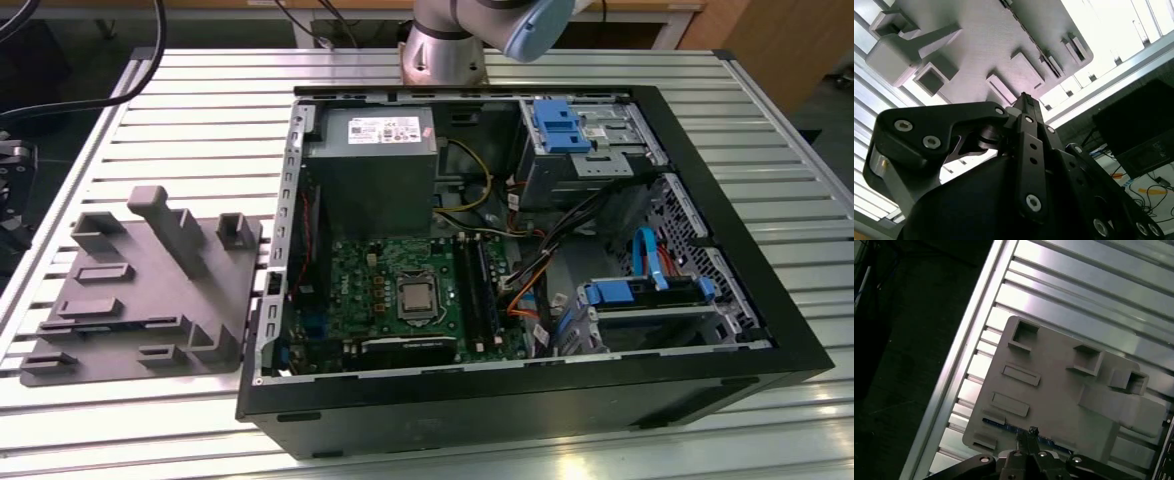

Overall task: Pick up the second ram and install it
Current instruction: 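Pick up the second ram and move it above second insertion slot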

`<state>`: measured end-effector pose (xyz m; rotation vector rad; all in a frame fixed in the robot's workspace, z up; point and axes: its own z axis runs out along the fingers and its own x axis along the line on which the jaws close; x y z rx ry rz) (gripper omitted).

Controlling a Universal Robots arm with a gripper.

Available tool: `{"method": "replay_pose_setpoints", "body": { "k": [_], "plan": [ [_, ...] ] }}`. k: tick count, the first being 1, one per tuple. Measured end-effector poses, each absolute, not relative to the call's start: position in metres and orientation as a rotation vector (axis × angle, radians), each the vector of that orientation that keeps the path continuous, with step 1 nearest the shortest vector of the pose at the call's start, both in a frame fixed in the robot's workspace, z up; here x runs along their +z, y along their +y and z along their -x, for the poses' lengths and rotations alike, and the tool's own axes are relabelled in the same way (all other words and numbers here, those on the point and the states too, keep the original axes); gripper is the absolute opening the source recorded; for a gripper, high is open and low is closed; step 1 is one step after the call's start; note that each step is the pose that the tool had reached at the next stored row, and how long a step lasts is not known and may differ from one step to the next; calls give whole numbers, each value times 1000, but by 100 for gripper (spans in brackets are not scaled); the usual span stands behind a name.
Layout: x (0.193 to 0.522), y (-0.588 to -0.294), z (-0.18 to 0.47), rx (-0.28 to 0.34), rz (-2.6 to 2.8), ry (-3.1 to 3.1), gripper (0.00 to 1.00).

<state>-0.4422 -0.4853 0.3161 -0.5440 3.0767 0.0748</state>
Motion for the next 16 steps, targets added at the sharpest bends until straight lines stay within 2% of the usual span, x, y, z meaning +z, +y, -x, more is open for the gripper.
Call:
{"method": "replay_pose_setpoints", "body": {
  "k": [16],
  "plan": [
    [316, -485, 442, 76, 661, 3056, 11]
  ]
}}
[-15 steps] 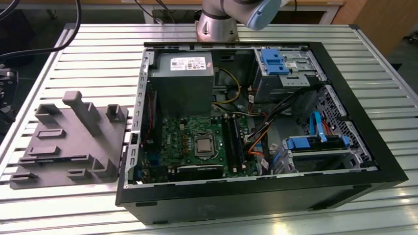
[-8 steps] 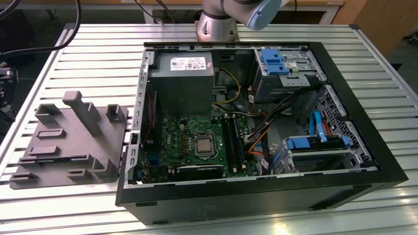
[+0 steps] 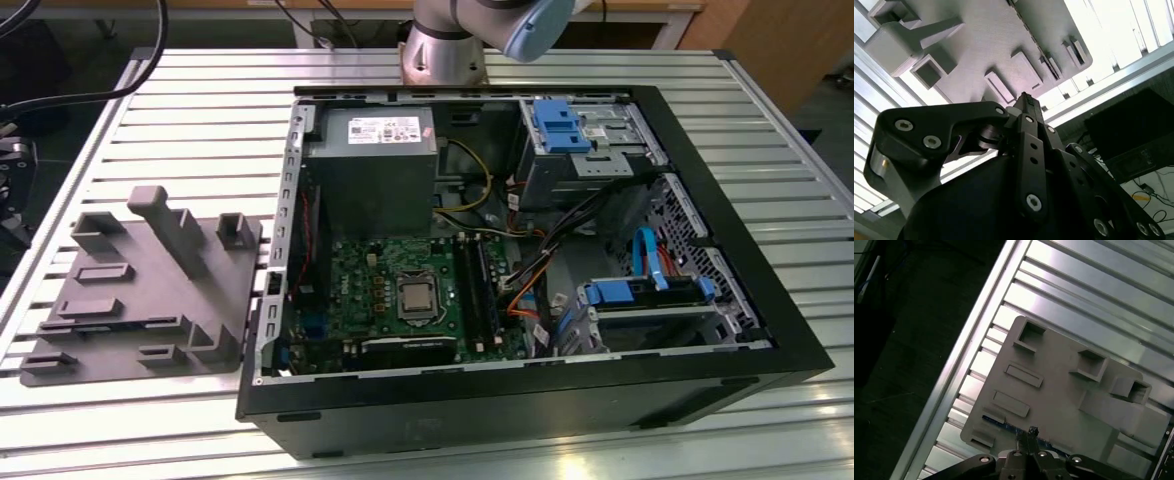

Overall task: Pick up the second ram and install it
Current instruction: 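Pick up the second ram and move it above second insertion slot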

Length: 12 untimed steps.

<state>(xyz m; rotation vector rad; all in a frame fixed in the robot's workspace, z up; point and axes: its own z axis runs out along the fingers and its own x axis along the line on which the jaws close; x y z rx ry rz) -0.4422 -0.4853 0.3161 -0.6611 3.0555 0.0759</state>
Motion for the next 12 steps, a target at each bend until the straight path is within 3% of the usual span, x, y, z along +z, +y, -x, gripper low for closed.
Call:
{"method": "replay_pose_setpoints", "body": {
  "k": [12],
  "plan": [
    [316, -485, 442, 76, 727, 3041, 11]
  ]
}}
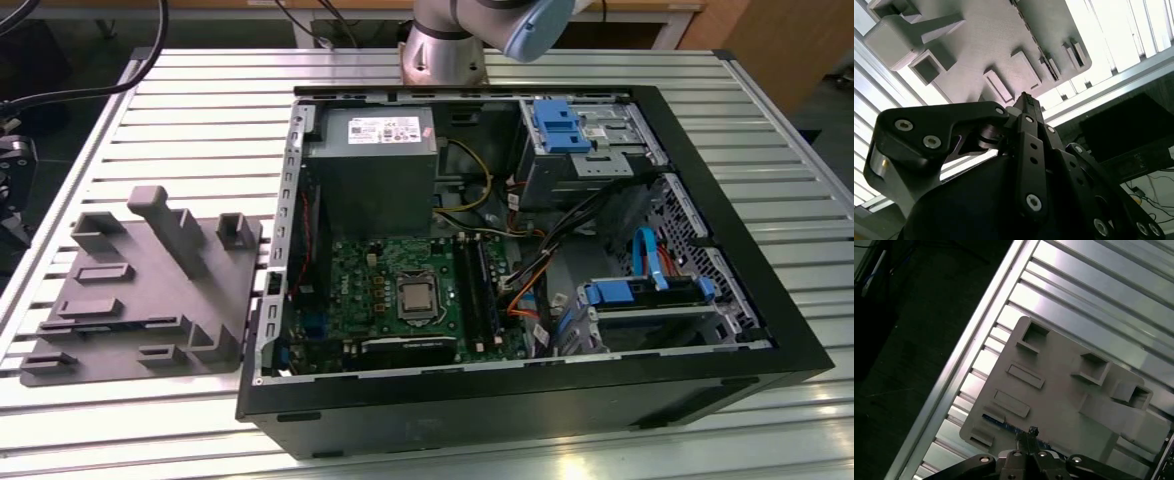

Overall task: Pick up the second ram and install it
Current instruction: 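Pick up the second ram and move it above second insertion slot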

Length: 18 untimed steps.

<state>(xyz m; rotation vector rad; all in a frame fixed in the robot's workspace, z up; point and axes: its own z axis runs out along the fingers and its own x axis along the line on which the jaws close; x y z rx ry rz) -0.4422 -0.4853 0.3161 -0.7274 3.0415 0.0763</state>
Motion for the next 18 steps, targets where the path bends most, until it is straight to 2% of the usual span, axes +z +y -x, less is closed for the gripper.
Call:
{"method": "replay_pose_setpoints", "body": {
  "k": [18],
  "plan": [
    [316, -485, 442, 77, 847, 3012, 11]
  ]
}}
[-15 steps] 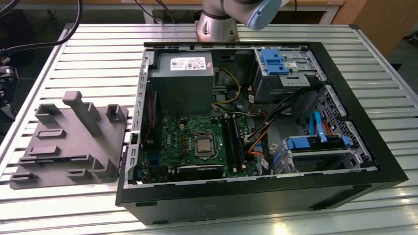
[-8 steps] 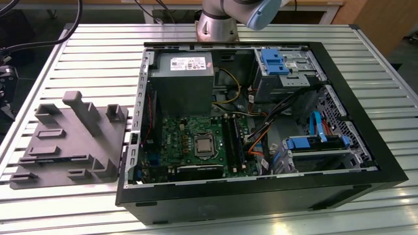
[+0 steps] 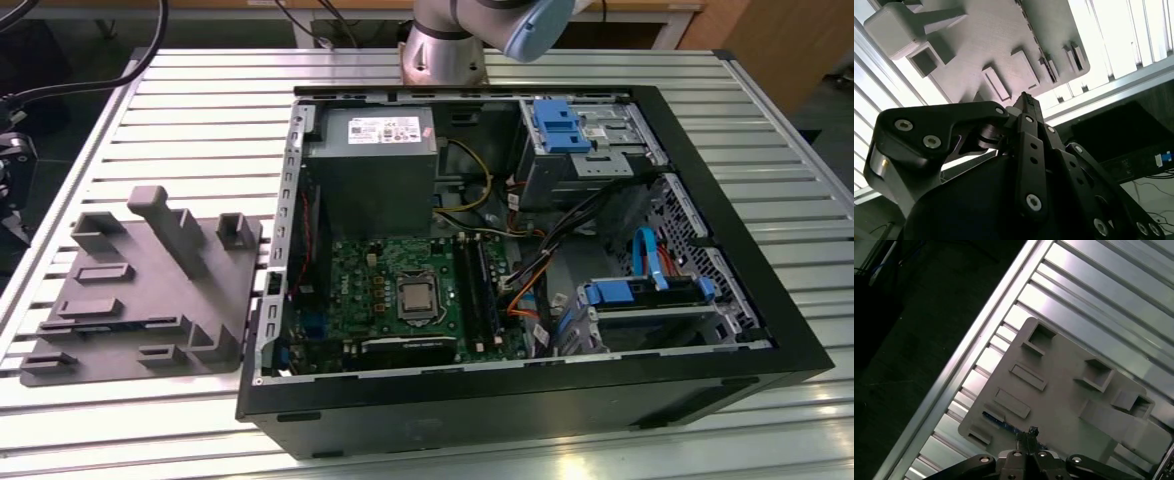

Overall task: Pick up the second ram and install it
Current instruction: 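Pick up the second ram and move it above second insertion slot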

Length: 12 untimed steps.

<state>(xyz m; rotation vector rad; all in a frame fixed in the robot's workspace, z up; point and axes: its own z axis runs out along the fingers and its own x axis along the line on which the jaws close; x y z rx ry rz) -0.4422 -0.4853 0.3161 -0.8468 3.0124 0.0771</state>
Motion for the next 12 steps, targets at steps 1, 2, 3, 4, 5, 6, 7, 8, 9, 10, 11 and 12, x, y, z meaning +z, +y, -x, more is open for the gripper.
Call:
{"method": "replay_pose_setpoints", "body": {
  "k": [1, 2, 3, 4, 5, 6, 7, 8, 9, 10, 11, 12],
  "plan": [
    [316, -485, 442, 77, 856, 3010, 11],
    [316, -485, 442, 77, 865, 3007, 11],
    [316, -485, 442, 77, 874, 3005, 11],
    [316, -485, 442, 77, 883, 3003, 11],
    [316, -485, 442, 77, 892, 3000, 11],
    [316, -485, 442, 77, 902, 2997, 11],
    [316, -485, 442, 78, 913, 2994, 11],
    [316, -485, 442, 78, 928, 2990, 11],
    [316, -485, 442, 78, 938, 2987, 11],
    [316, -485, 442, 78, 948, 2984, 11],
    [316, -485, 442, 78, 958, 2981, 11],
    [316, -485, 442, 78, 968, 2978, 11]
  ]
}}
